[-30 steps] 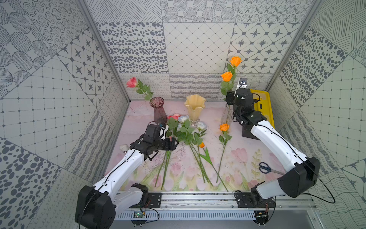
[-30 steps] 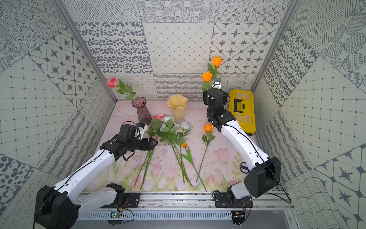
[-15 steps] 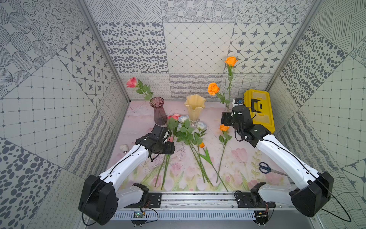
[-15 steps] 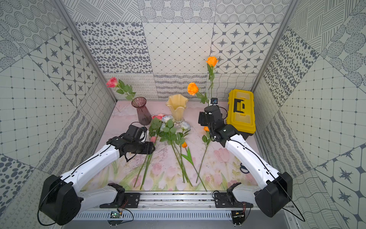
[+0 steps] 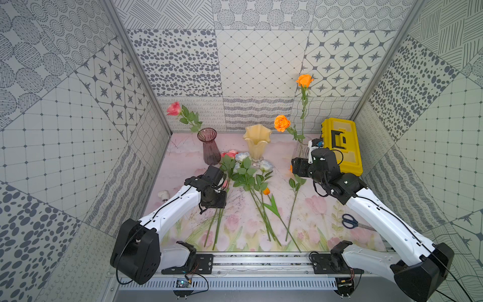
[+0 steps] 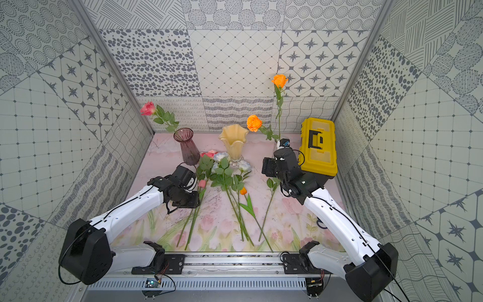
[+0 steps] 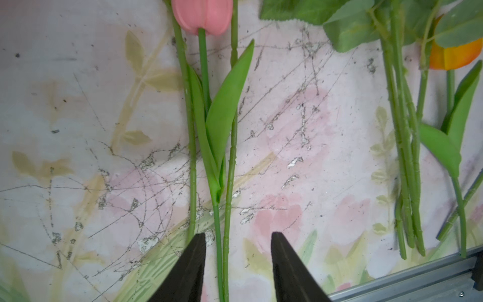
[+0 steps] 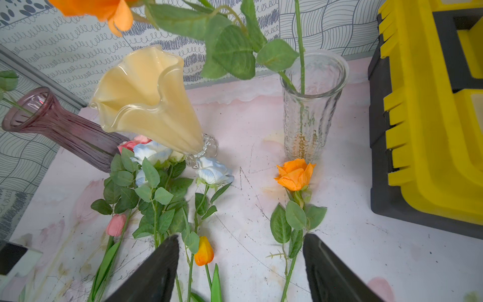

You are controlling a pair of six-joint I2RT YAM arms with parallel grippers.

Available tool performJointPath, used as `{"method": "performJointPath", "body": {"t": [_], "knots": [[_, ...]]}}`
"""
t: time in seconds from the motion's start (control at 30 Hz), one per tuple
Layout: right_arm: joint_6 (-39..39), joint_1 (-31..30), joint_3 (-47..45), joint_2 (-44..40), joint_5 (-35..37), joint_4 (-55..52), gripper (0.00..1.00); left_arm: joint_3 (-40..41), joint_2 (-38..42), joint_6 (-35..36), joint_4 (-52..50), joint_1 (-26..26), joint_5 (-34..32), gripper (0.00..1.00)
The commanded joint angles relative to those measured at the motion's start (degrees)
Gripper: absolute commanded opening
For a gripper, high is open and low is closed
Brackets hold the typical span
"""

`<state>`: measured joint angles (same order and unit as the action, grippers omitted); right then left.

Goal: Arrange the flowers in different vases according to their variety
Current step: Insert the flower into the vase, then pick up the flower at the center of the board.

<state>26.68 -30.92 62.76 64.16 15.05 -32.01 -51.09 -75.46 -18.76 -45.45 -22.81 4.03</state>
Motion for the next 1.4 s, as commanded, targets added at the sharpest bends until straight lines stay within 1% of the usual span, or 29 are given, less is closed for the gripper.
{"method": "performJointPath", "body": {"t": [0.0, 0.1, 0.43, 0.67, 0.73, 1.17, 1.3, 1.37], "knots": [[1.69, -0.21, -1.5, -2.3, -1.18, -0.6, 0.79, -1.07, -2.27, -1.32, -3.49, -3.93, -1.05, 0.47], [2.79, -0.21, -2.92, -3.93, -1.1, -0.6, 0.79, -1.88, -4.73, -2.06, -2.08, -5.04, -2.35, 0.49], [4.85, -0.21, -5.49, -8.23, 0.68, -1.21, 0.79, -6.64, -13.22, -0.62, 0.55, -5.89, -6.43, 0.49], [5.65, -0.28, -6.84, -10.08, 1.92, -1.21, 0.79, -5.99, -15.28, -1.44, 3.34, -6.19, -9.27, 0.49], [5.97, -0.23, -7.25, -10.43, 2.09, -1.16, 0.79, -6.11, -16.22, -1.45, 4.26, -6.45, -9.22, 0.48], [6.72, -0.28, -8.63, -12.57, 3.54, -1.25, 0.79, -10.08, -23.19, -1.28, 5.61, -7.27, -12.61, 0.48], [6.81, -0.21, -8.78, -12.75, 3.5, -1.21, 0.79, -10.19, -24.57, -1.19, 5.89, -7.27, -14.22, 0.47], [6.75, -0.2, -8.86, -12.7, 3.58, -1.21, 0.79, -10.26, -25.32, -1.18, 5.96, -7.28, -14.03, 0.47]]}}
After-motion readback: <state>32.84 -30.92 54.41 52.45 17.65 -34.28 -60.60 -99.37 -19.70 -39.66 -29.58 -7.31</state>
